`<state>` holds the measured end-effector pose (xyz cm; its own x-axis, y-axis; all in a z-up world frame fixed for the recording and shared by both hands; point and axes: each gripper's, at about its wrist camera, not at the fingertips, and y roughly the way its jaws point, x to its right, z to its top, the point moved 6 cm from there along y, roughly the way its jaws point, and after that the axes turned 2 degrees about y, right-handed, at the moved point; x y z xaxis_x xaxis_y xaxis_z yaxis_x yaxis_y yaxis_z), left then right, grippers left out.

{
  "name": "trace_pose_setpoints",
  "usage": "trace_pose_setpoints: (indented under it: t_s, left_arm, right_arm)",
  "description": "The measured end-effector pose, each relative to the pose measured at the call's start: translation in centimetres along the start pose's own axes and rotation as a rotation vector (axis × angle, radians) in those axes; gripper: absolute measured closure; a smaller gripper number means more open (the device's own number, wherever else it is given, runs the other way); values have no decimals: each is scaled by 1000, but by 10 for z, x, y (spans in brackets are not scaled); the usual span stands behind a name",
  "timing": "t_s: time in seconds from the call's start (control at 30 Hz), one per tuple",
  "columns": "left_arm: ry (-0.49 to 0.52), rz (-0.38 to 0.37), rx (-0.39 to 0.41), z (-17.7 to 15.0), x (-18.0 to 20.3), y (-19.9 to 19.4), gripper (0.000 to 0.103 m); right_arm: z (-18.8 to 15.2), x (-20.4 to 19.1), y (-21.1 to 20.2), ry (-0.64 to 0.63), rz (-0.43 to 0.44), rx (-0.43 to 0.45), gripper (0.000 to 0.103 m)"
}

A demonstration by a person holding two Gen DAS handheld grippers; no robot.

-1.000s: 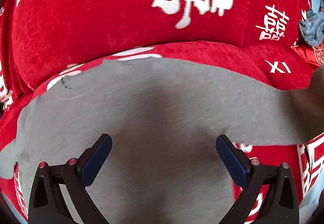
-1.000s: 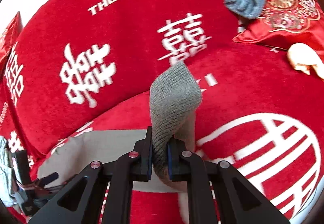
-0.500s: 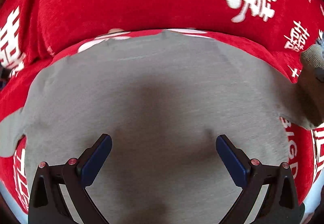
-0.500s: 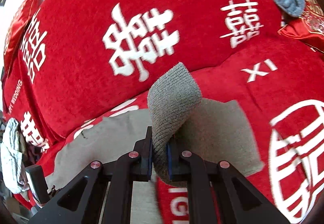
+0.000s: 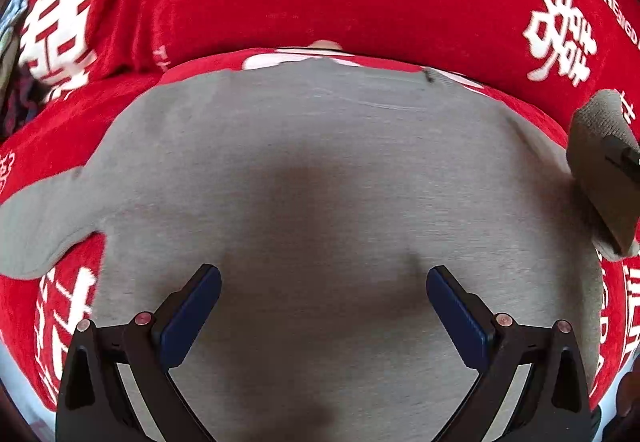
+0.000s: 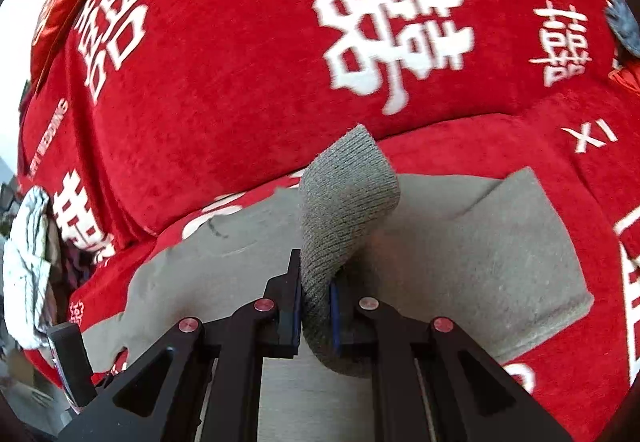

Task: Fold small clothes
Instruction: 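Lift the cuff with the right gripper and carry it across the sweater body, then lower the sleeve onto the sweater body and open the right gripper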

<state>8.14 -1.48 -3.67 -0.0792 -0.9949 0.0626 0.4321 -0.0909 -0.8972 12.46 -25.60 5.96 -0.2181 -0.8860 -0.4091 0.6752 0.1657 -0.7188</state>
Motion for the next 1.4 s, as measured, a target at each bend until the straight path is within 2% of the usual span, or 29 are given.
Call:
trace_pose_setpoints:
  t_s: [0.53, 0.67, 0.77, 0.83, 1.0, 1.17, 1.27, 1.3, 1.33, 1.4]
  left_arm:
    - [-102, 1, 21, -7, -69, -8, 0]
    - [-123, -23, 28, -9, -83, -11, 0]
    - [-123, 10, 47, -11, -90, -18, 0]
    - [-130, 0, 58, -13, -96, -25, 0]
    - [-158, -3, 94, -18, -114, -40, 0]
    - [-200, -13, 80, -20, -129, -37, 0]
    - [-211, -18, 67, -23, -132, -34, 0]
    - [-217, -21, 64, -24, -132, -33, 0]
    - [-221, -24, 64, -25, -132, -33, 0]
    - [-230, -28, 65, -26, -132, -36, 0]
  right_arm:
    - [-38, -111, 47, -161, 21, -81, 91]
    - [-49, -139, 61, -194, 38, -106, 92]
    - [-61, -162, 69, -230, 52, -125, 92]
    - [-68, -175, 73, -252, 67, -134, 92]
    - [-85, -192, 82, -286, 94, -174, 91]
    - [-101, -193, 98, -291, 74, -217, 91]
    - [-109, -192, 108, -284, 73, -260, 85]
    - [-111, -192, 109, -284, 78, -278, 75]
    - [-113, -193, 111, -291, 86, -298, 61]
    - [-113, -199, 106, -317, 106, -304, 42]
